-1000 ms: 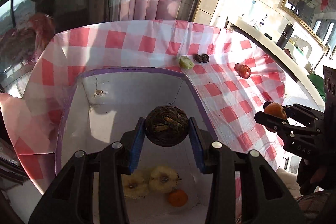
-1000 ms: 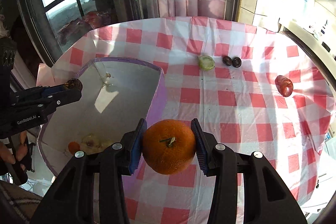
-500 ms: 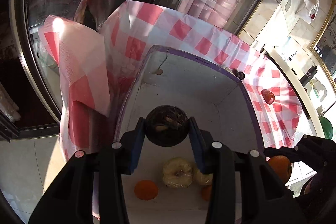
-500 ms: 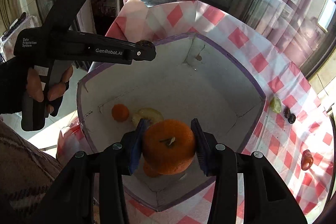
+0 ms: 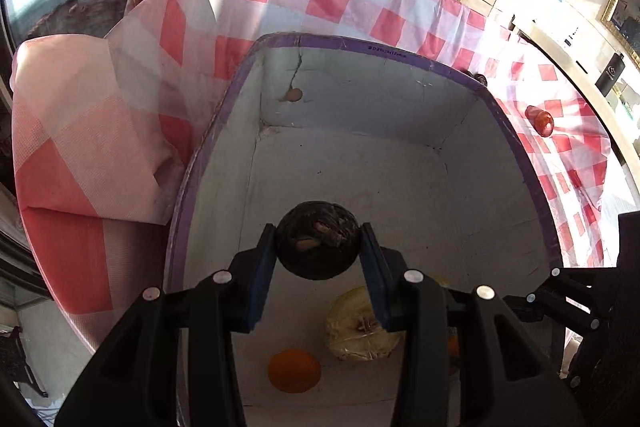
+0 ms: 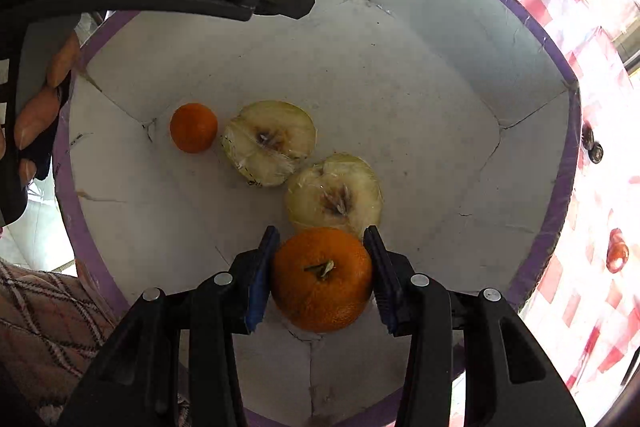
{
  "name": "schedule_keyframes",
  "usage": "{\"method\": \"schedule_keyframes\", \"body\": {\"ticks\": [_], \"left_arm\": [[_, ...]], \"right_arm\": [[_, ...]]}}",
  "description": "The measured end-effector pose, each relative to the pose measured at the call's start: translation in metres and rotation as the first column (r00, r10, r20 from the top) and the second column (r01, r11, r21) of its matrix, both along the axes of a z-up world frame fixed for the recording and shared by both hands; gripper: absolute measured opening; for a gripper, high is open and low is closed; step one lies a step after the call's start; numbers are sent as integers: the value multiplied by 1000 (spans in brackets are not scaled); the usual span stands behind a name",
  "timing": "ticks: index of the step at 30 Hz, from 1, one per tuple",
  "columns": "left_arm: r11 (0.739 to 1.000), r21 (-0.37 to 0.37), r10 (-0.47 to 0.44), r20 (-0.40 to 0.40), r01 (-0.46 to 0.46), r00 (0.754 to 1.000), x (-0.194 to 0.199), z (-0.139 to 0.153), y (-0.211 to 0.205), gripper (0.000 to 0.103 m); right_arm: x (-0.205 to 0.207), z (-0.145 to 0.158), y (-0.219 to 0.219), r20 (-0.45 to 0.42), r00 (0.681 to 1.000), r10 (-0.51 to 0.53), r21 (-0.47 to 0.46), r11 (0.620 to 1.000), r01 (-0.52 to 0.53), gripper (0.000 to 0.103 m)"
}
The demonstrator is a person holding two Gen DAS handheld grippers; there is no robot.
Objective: Organize fruits
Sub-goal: 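Open both tools to drop the orange and dark fruit into the box, then move both tools back toward the green slice and dark fruits on the cloth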
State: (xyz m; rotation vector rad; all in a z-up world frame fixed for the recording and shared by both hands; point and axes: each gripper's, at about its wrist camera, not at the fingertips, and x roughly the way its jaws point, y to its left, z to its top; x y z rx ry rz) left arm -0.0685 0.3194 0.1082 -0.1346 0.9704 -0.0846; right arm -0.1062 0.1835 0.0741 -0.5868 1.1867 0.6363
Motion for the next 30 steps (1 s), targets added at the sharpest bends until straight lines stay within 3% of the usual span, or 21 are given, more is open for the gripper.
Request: {"method": "schedule_keyframes", "body": {"ticks": [8, 11, 12, 16, 18, 21, 30], "left_arm": [[1000, 30, 5, -5, -5, 1000, -1, -1, -5, 45], [1000, 15, 25, -13, -25, 1000, -1, -1, -1, 75], [999, 5, 32, -11, -32, 999, -2, -1, 0, 78], [1000, 6, 21, -14, -20, 1000, -2, -1, -2, 81], [1000, 13, 11, -17, -11, 1000, -2, -2, -5, 83], [1000, 10, 8, -15, -8, 1000, -3, -3, -4, 85], [999, 36, -2, -22, 3, 1000, -4, -5, -8, 87]], "right_arm": [[-5, -3, -1, 17, 1000, -2, 10, 1000, 2, 43], [-6, -4, -1, 27, 1000, 2, 3, 1000, -2, 46], [-7, -2, -1, 31, 1000, -2, 9, 1000, 2, 52], [-9, 3, -2, 66, 998, -13, 30, 999, 11, 64], [-9, 3, -4, 91, 995, -40, 20, 999, 39, 82], [-8, 7, -12, 90, 994, -65, 72, 996, 59, 82], [-13, 11, -14, 102, 994, -48, 112, 993, 37, 82]]}}
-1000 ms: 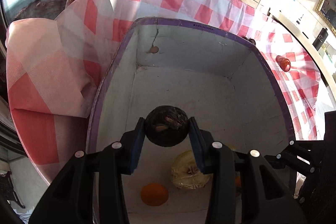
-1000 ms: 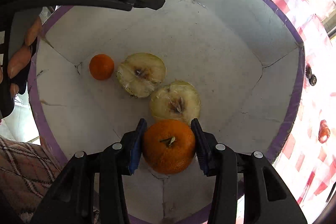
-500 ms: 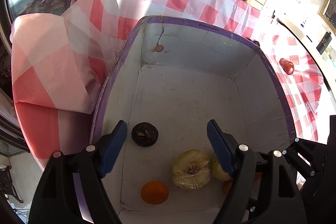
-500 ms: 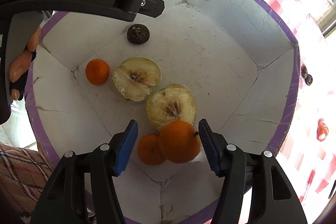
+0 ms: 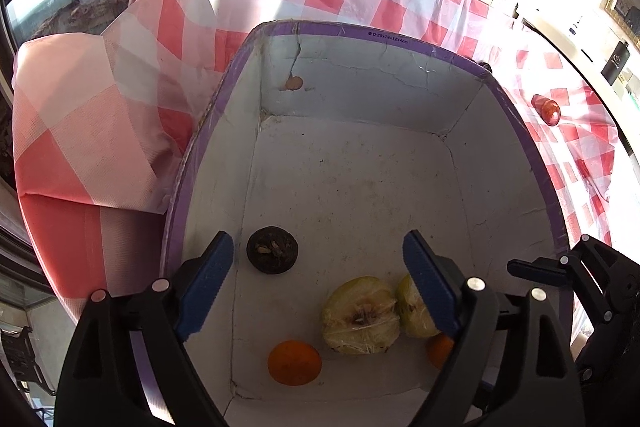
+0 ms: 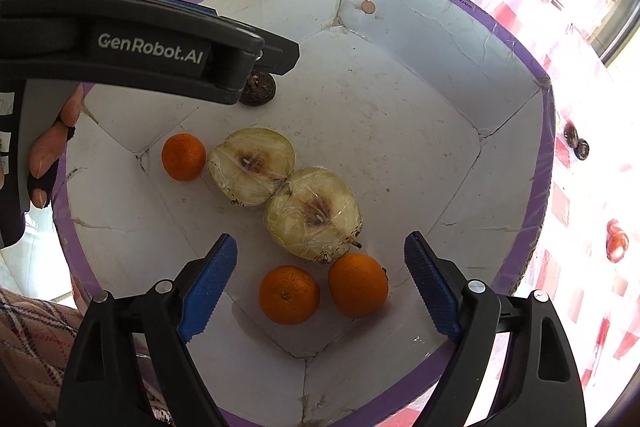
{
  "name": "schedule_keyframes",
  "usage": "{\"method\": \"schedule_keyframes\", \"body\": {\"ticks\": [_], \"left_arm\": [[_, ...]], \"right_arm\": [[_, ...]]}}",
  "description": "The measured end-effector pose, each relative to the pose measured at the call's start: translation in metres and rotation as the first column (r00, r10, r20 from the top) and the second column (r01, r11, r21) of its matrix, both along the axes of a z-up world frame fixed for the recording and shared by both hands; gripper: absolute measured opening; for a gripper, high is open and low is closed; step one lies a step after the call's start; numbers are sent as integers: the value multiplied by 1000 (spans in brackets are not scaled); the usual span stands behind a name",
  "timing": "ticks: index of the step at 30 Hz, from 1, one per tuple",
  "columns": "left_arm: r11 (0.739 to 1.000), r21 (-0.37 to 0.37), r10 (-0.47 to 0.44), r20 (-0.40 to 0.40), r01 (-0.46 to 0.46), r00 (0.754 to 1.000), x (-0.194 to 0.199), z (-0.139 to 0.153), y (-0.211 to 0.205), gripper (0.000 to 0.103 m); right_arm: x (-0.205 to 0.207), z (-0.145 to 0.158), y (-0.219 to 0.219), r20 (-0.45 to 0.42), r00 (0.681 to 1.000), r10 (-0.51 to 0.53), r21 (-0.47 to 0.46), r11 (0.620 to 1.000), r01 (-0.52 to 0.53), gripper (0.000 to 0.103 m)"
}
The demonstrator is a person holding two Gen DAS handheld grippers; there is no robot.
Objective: Organize fruits
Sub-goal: 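Move both tools back toward the green slice and dark fruits on the cloth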
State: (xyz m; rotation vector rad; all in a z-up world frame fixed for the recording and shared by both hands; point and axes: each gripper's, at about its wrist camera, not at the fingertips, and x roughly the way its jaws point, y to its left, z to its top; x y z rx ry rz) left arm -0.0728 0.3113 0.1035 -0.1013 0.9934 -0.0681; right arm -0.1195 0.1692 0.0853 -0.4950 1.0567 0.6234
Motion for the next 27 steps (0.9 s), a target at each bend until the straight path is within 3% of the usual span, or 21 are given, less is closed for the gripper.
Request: {"method": "schedule_keyframes", "body": {"ticks": [2, 9, 15, 20, 22, 25, 27], "left_arm": [[1000, -12, 0, 5, 0, 1000, -1, 0, 2, 87], [1000, -17, -3, -11, 3, 1000, 5, -1, 1, 93], [998, 54, 17, -26, -15, 1000, 12, -7, -11, 101], [974, 225, 49, -115, -22, 992, 26, -21, -28, 101], [966, 257, 76, -148, -36, 986, 30, -24, -30, 101], [950, 287, 183, -198, -122, 963, 39, -21, -29, 101], [927, 313, 279, -202, -208, 939, 42, -13, -33, 101]], "right_arm": [[1, 7, -5, 4, 1000, 0, 35, 999, 0, 82], [8, 55, -42, 146, 988, -49, 188, 982, 20, 82], [47, 69, -110, 114, 962, -247, 294, 934, 205, 82], [86, 44, -171, 6, 905, -425, 304, 863, 403, 82], [100, 25, -193, -41, 887, -460, 273, 849, 453, 82], [118, -6, -224, -99, 852, -514, 213, 826, 523, 82], [131, -25, -243, -126, 828, -546, 173, 810, 561, 82]]}}
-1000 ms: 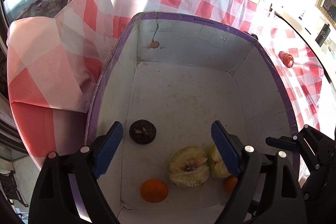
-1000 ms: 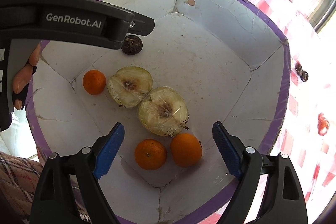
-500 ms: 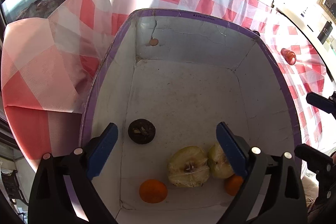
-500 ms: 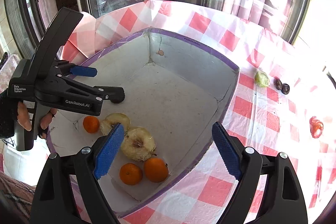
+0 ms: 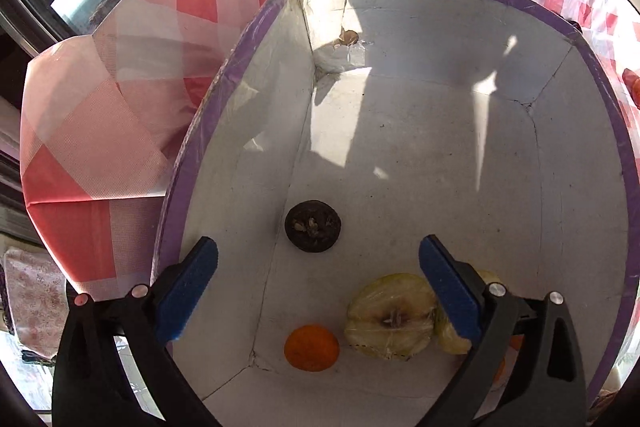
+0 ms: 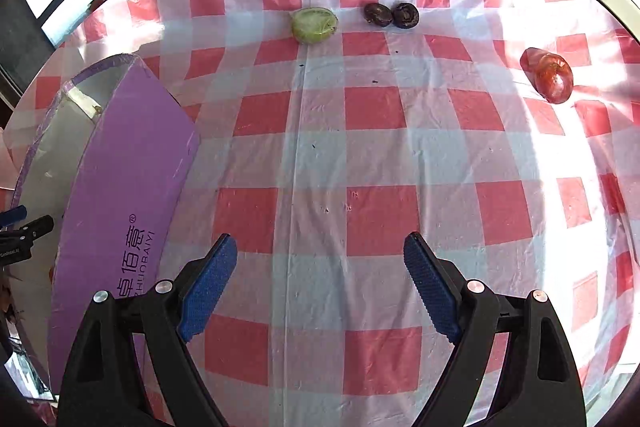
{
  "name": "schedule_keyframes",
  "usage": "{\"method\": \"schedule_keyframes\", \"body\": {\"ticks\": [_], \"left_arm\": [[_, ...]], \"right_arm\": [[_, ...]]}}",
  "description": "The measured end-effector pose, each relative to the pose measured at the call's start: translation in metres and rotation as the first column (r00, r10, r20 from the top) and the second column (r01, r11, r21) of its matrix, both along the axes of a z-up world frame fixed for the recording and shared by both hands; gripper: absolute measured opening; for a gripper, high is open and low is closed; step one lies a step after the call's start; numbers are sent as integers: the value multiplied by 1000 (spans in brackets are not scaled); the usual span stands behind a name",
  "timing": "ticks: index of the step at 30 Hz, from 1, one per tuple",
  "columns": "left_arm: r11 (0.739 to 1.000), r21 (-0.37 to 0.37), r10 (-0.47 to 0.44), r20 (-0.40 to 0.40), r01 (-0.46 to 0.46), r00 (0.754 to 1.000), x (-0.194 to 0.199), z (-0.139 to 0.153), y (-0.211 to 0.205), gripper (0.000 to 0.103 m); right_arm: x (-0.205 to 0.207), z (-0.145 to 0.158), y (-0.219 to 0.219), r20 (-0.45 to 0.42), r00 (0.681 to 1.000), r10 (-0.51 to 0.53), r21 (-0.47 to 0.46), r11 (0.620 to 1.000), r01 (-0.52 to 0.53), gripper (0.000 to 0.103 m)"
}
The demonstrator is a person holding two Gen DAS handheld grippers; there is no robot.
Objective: Organize fruits
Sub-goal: 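Move both tools back toward the green slice and dark fruits on the cloth, then grasp a dark round fruit with the right tool while the left grasps the green slice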
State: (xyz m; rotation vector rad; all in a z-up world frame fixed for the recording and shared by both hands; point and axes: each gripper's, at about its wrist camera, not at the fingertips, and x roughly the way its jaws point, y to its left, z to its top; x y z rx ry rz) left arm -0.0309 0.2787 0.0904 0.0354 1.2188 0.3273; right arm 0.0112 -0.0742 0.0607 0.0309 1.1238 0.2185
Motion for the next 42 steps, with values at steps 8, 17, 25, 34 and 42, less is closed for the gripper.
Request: {"method": "schedule_keyframes", "body": {"ticks": [8, 17, 25, 34, 42], "left_arm": [[983, 87, 140, 195, -159, 971, 27, 62, -67, 101], [984, -160, -22, 299, 74, 954, 118, 76, -204, 101], [956, -176, -206, 167, 234, 964, 154, 20, -278, 101], [943, -176, -279, 49, 283, 959, 185, -24, -286, 101], [973, -165, -151, 75, 162, 986, 270, -51, -276, 101]], "right_arm": [[61, -34, -40, 32, 999, 7, -75, 997, -4, 82], [176, -48, -54, 130, 991, 15, -85, 996, -4, 72], [271, -47, -58, 192, 981, 3, -66, 998, 10, 62], [291, -49, -59, 241, 969, 54, -52, 998, -43, 53], [275, -47, -99, 233, 972, -39, 37, 999, 31, 37]]}}
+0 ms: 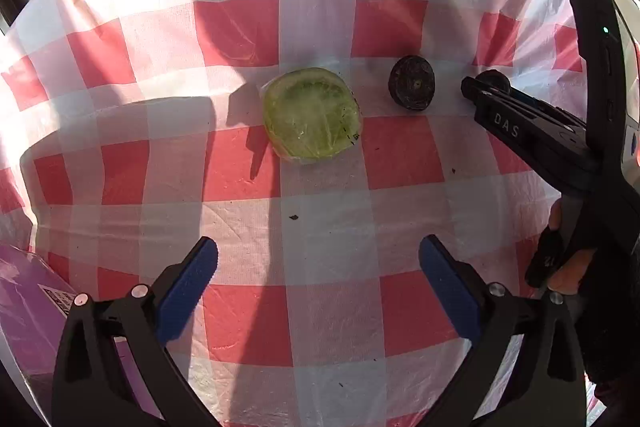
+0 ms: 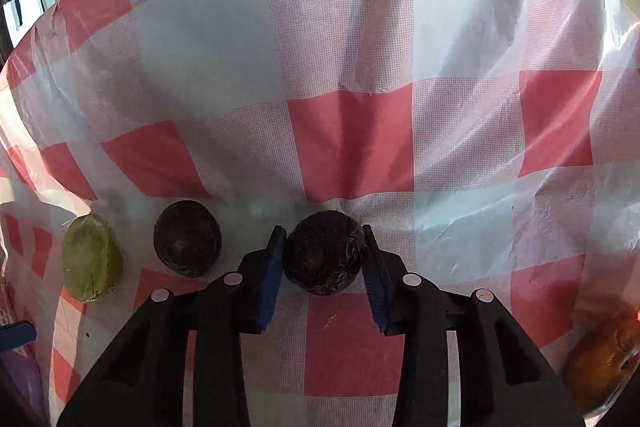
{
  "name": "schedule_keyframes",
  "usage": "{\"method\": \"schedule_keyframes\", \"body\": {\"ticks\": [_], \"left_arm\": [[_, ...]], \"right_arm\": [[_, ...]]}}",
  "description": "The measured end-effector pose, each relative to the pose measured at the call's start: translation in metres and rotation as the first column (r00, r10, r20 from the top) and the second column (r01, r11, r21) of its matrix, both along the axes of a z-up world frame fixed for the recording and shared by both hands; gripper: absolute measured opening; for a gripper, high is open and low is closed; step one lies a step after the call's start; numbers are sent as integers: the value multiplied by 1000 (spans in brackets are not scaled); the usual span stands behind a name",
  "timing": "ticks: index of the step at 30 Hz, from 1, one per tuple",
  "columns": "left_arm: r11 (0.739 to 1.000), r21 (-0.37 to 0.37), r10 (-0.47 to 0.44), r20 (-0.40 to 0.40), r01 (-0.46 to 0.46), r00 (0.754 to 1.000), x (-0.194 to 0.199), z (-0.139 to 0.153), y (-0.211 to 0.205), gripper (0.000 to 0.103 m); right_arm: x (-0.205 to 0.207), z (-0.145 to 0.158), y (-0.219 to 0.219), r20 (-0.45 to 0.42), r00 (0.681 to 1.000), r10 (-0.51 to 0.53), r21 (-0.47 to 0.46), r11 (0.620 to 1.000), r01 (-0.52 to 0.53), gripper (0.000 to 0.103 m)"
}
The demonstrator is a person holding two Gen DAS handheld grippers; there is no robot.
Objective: Organize fruits
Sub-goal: 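Grasp a dark round fruit with the right tool while the left grasps the green slice, then carry the dark fruit and green wrapped slice over the white box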
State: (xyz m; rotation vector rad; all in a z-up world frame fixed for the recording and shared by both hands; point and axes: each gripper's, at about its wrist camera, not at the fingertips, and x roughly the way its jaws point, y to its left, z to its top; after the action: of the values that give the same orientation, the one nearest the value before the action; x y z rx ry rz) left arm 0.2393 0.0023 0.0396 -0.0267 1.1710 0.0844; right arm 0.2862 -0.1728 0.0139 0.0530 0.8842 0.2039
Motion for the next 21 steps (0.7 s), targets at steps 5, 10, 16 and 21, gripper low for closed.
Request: {"method": "schedule_keyframes", "body": {"ticks": [5, 10, 16, 21], "left_arm": [[1000, 17, 1, 27, -1, 1000, 42, -12, 0, 101], [1000, 0, 26, 25, -26, 999, 69, -27, 11, 101], [997, -21, -77, 74, 79, 994, 38, -16, 14, 58], [994, -33, -97, 73, 100, 993, -45, -9, 10, 58]], "right_arm": [[-48, -5, -42, -21, 997, -68, 23, 997, 68, 37], [-81, -7, -51, -23, 998, -55, -21, 998, 55, 37], [-113, -2, -48, -39, 999, -30, -16, 999, 30, 37], [-152, -1, -45, -58, 998, 17, -7, 1000, -18, 37]]}}
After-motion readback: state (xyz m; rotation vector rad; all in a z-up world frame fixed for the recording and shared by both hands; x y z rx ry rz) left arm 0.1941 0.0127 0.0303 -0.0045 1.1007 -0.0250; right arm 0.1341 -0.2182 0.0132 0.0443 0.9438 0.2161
